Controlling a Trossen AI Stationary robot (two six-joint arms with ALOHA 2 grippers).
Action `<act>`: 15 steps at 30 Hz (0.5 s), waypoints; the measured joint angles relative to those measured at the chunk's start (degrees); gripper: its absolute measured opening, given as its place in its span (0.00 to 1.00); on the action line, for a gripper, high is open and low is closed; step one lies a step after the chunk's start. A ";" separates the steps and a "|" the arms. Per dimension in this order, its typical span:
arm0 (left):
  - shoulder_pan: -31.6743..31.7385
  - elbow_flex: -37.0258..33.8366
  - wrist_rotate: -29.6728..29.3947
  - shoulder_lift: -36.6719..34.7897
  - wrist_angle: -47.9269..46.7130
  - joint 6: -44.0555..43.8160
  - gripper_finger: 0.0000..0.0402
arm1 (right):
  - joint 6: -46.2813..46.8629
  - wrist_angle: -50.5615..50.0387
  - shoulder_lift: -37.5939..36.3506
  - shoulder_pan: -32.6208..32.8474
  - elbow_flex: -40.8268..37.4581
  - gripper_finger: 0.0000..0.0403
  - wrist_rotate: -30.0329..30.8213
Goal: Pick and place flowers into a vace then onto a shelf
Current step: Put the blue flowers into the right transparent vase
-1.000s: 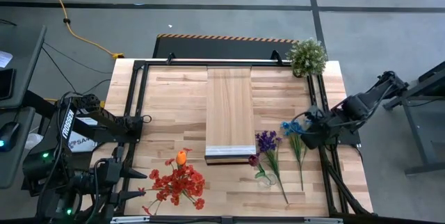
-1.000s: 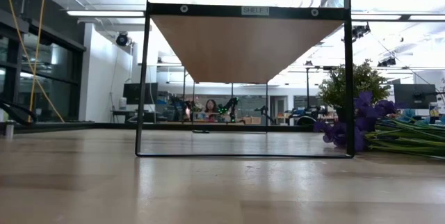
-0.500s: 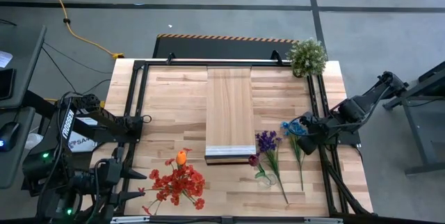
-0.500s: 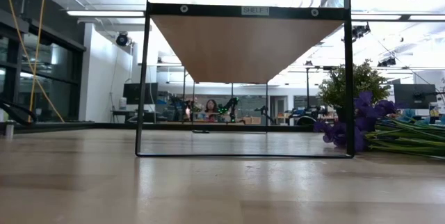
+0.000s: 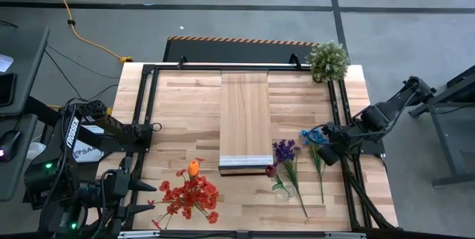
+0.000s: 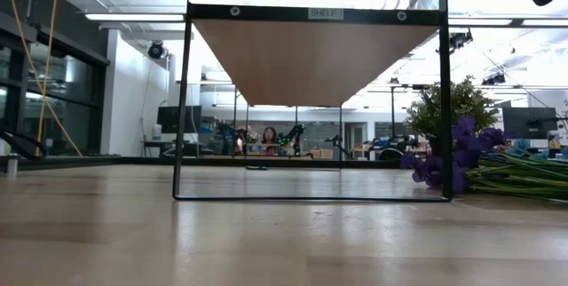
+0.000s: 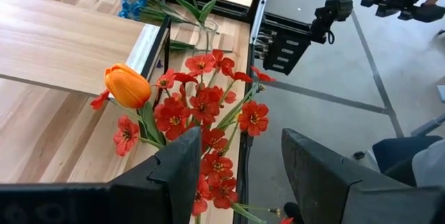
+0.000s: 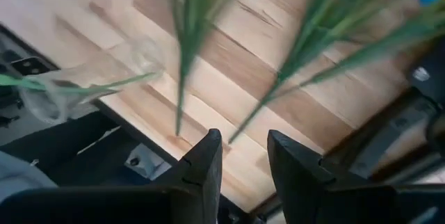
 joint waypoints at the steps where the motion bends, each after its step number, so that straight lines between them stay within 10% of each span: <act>1: 0.00 0.00 0.00 0.00 0.00 0.00 0.58 | 0.61 -0.65 0.10 0.01 0.00 0.27 -0.40; 15: 0.00 0.00 0.90 0.02 -0.02 0.00 0.58 | 3.39 -1.45 4.76 0.02 0.00 0.27 -2.78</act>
